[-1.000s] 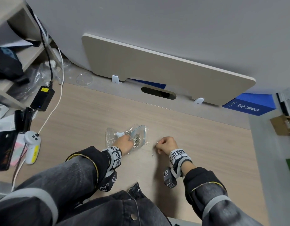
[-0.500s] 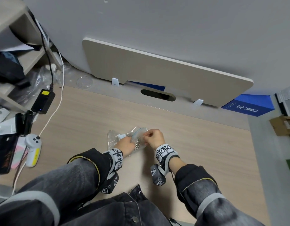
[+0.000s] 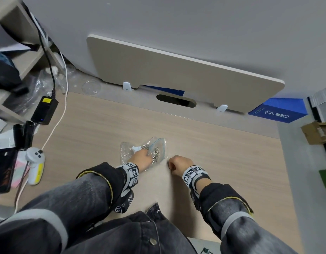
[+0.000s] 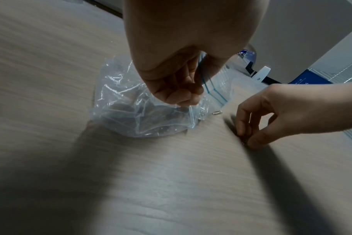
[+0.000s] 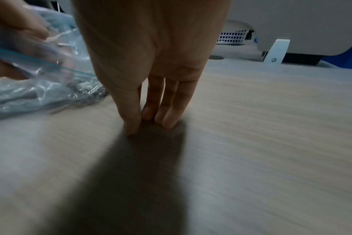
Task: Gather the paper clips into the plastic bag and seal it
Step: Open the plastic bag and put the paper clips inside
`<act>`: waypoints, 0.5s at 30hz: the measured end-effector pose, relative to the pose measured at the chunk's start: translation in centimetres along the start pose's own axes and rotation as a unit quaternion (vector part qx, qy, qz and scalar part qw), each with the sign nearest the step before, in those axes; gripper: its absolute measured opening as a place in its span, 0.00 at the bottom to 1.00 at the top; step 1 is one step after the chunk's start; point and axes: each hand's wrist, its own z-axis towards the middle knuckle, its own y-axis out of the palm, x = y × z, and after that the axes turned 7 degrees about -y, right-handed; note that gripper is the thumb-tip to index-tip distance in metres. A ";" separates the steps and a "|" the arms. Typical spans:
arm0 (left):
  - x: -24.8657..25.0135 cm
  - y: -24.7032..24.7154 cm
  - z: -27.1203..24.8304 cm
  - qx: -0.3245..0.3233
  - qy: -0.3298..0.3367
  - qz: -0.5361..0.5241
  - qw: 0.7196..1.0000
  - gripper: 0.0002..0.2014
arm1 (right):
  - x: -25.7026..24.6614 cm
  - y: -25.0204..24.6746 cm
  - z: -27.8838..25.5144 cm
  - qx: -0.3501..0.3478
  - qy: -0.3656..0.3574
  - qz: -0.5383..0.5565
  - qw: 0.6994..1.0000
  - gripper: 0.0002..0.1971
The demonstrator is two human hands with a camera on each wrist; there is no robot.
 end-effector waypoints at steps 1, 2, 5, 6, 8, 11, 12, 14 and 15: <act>-0.1 0.0 0.0 0.006 0.001 -0.004 1.000 0.10 | -0.1 0.2 0.2 0.005 -0.003 -0.007 1.000 0.10; -0.2 0.0 0.0 0.014 -0.002 -0.007 1.000 0.10 | -0.1 0.3 0.4 0.009 -0.003 -0.010 1.000 0.09; -0.7 -0.3 0.0 0.036 -0.007 -0.001 0.999 0.10 | 0.0 0.4 1.5 0.030 -0.005 -0.007 1.000 0.09; -0.9 -0.4 0.0 0.040 -0.010 0.002 0.999 0.10 | 0.0 0.3 1.9 0.037 -0.007 -0.007 0.999 0.09; -1.2 -0.8 0.1 0.042 -0.015 0.003 0.999 0.10 | -0.1 0.2 2.7 0.055 -0.012 -0.007 0.998 0.08; -1.5 -1.3 0.2 0.040 -0.018 0.000 0.999 0.11 | -0.2 0.0 3.6 0.085 -0.015 0.003 0.996 0.09; -1.5 -1.4 0.3 0.041 -0.020 0.001 0.999 0.12 | -0.2 -0.1 3.8 0.094 -0.016 0.002 0.995 0.11; -1.6 -1.7 0.5 0.043 -0.023 -0.001 0.999 0.12 | -0.1 -0.2 4.2 0.102 -0.019 0.001 0.995 0.16; -1.7 -1.7 0.6 0.043 -0.023 -0.004 0.999 0.12 | -0.1 -0.3 4.3 0.102 -0.020 -0.002 0.995 0.17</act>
